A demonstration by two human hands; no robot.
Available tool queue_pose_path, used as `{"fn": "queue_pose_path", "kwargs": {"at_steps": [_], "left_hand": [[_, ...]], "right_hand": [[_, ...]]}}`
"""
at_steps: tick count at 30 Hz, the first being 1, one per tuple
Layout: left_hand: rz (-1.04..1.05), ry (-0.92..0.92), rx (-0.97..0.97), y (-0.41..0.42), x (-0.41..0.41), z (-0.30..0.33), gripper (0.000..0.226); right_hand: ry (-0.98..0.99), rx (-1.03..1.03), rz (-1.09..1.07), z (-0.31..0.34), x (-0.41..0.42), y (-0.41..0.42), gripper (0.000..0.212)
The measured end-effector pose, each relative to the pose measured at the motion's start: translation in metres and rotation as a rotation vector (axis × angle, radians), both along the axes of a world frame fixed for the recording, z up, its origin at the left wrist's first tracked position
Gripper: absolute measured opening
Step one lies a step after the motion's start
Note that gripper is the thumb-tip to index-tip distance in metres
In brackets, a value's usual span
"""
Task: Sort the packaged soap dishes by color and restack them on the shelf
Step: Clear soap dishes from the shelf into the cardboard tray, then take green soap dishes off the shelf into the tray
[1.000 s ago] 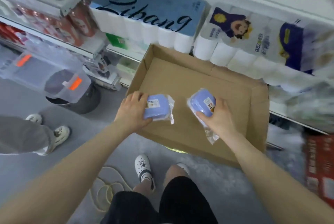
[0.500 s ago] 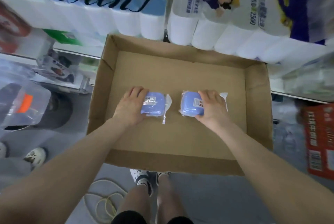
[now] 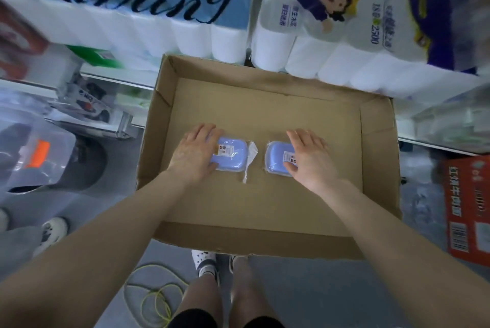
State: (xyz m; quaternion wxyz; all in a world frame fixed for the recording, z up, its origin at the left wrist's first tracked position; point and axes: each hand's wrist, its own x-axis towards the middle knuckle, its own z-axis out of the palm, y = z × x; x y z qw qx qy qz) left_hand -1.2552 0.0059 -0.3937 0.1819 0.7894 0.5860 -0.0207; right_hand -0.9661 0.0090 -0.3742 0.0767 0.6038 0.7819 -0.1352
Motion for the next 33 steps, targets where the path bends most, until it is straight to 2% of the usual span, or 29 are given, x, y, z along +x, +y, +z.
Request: {"fn": "queue_pose_path", "kwargs": {"at_steps": [7, 13, 17, 21, 26, 33], "left_hand": [[-0.008, 0.043, 0.185, -0.003, -0.015, 0.099, 0.071], [-0.011, 0.011, 0.504, -0.009, -0.034, 0.203, 0.058], [0.003, -0.017, 0.699, 0.002, -0.047, 0.270, 0.050], [0.006, -0.010, 0.828, 0.022, -0.066, 0.321, 0.052], [0.018, 0.019, 0.867, 0.062, -0.098, 0.358, 0.062], [0.036, 0.063, 0.817, 0.140, -0.136, 0.379, 0.062]], "right_hand": [[0.033, 0.208, 0.186, 0.102, -0.024, 0.009, 0.067], [0.116, 0.477, 0.417, 0.202, -0.047, 0.021, 0.063], [0.183, 0.662, 0.478, 0.263, -0.072, 0.039, 0.052], [0.171, 0.791, 0.523, 0.312, -0.097, 0.056, 0.052], [0.099, 0.843, 0.430, 0.346, -0.127, 0.091, 0.056], [0.127, 0.778, 0.181, 0.358, -0.176, 0.138, 0.058]]}}
